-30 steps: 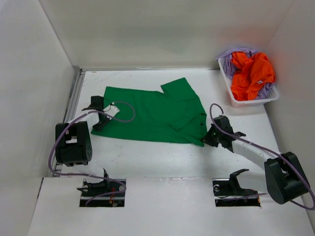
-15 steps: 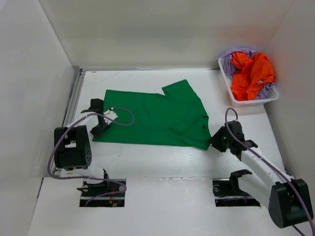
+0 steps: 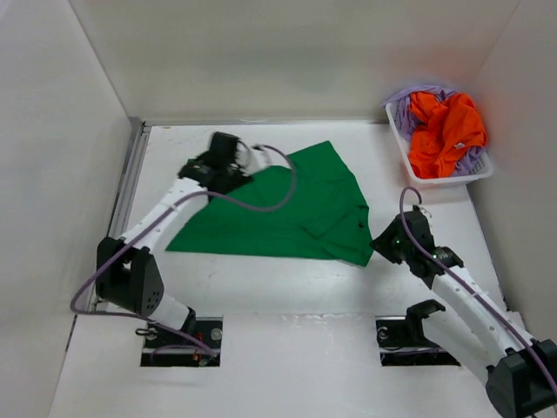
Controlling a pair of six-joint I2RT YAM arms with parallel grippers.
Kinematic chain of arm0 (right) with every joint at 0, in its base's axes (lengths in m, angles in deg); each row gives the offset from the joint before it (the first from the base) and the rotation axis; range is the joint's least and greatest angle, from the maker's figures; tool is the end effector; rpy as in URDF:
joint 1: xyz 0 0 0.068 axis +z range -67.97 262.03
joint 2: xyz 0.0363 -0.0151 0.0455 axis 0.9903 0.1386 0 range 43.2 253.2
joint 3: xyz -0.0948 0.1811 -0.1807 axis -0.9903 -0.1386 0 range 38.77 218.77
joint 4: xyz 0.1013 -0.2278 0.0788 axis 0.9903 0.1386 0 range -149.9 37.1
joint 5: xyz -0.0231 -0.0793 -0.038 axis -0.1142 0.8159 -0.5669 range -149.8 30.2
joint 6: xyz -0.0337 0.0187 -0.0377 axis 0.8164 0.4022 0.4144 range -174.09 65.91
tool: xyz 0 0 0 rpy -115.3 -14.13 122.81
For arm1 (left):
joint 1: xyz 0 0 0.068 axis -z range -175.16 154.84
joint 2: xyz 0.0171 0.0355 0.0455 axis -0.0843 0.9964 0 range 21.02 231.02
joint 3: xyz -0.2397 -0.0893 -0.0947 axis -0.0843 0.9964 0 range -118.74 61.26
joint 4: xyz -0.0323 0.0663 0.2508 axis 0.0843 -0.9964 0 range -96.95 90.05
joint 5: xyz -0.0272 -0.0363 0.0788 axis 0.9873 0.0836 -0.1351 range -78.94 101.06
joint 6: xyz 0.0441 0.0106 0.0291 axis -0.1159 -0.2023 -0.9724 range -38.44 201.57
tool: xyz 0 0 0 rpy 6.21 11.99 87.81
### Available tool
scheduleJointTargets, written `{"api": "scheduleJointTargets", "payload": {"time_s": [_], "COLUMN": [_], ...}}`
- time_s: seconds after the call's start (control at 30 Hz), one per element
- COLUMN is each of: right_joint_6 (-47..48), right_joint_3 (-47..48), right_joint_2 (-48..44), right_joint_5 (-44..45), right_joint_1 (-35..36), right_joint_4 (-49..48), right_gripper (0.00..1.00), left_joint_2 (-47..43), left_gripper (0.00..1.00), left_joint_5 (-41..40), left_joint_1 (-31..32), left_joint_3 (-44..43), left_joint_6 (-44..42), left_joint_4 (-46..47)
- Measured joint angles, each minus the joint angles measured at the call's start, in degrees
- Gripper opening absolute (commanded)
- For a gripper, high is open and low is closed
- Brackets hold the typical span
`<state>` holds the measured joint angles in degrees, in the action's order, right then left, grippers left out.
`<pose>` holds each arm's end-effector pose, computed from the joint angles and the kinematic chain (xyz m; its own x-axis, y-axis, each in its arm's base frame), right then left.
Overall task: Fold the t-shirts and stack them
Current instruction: Fold the flattened tshirt in 1/3 of the way
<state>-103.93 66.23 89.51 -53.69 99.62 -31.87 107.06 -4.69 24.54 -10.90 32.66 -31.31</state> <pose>0.1573 0.0458 0.2023 -0.6253 0.5990 -0.5002 0.3827 0.7940 0.4724 0.3142 -0.1022 0.2995 -0.3303 0.8888 -0.3177 0.5988 0.4575 0.6574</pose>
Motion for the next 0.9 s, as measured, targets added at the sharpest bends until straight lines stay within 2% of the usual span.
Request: {"api": "scheduleJointTargets", "payload": {"time_s": [0.13,0.27,0.47,0.6,0.9], "right_joint_6": [-1.1,-2.1,-3.2,-3.8,-3.9], "right_joint_3": [-1.0,-3.1,-6.0,-7.8,-8.7], "right_joint_2": [2.3,3.6,1.7,-1.2,-3.2], "right_joint_5": [-1.7,-2.8,-3.3,-3.5,-3.5], "right_joint_1": [2.1,2.5,2.7,2.6,1.6], "right_joint_4": [-5.0,-9.2,-11.0,-10.5,-10.3], "right_gripper": [0.30,0.30,0.29,0.29,0.29], "left_joint_2": [4.2,15.1,26.7,28.2,29.2], "left_gripper": [0.55,0.52,0.49,0.44,0.42], "left_joint_5": [8.9,16.4,23.8,25.9,28.5], "left_joint_1": [18.3,26.8,30.0,30.4,30.7], "left_joint_3": [-3.3,-7.7,-12.4,-13.2,-13.7], "left_joint_6": [0.1,0.3,0.5,0.5,0.5], "left_joint_4": [-0.2,-0.2,-0.2,-0.1,-0.3]}}
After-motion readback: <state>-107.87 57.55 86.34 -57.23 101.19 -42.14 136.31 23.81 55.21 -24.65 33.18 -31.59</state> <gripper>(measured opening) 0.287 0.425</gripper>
